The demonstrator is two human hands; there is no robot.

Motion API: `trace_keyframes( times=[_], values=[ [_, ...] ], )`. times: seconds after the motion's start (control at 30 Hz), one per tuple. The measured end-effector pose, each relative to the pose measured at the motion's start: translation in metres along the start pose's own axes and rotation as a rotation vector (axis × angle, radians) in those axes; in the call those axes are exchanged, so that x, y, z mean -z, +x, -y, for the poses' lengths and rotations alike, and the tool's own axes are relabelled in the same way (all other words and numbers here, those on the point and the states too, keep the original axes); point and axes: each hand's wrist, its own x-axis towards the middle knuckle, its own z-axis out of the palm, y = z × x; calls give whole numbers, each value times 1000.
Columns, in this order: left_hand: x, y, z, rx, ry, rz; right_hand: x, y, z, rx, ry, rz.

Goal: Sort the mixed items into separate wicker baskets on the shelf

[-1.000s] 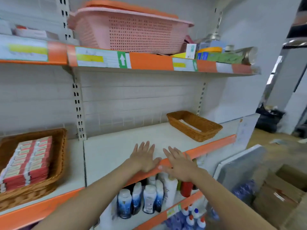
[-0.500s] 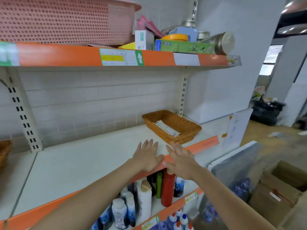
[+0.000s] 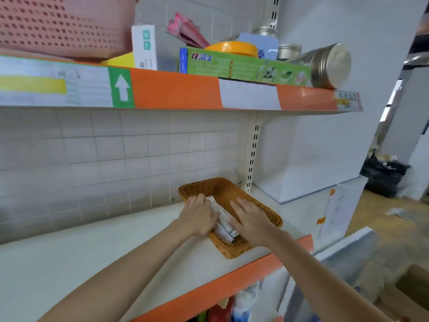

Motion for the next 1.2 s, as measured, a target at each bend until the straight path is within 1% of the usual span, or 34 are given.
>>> trace_keyframes(
  times=[0.17,0.3,0.47,0.6,0.77,0.87,0.93,1.1,1.2],
  values=[
    [-9,27,3,77,87,70,-3,38,-14,65,36,86],
    [-12,38,4,172,129,149,-4,65,-22,163,66,160],
    [-9,45,-9,288,206,165,0,91,-32,276,-9,215],
    [-14,48,-25,373,267,140,-1,104,-40,340,0,234],
    [-18,50,-43,451,311,110,-9,111,-47,370,51,230],
    [-19,51,-52,499,303,80,-14,111,-50,390,81,186],
    [-21,50,-54,523,278,39,-16,109,-49,373,102,200],
    [-25,47,-54,516,253,-68,-19,107,-49,336,207,215],
    [-29,48,-53,459,253,-113,-16,104,-48,311,179,143]
  ],
)
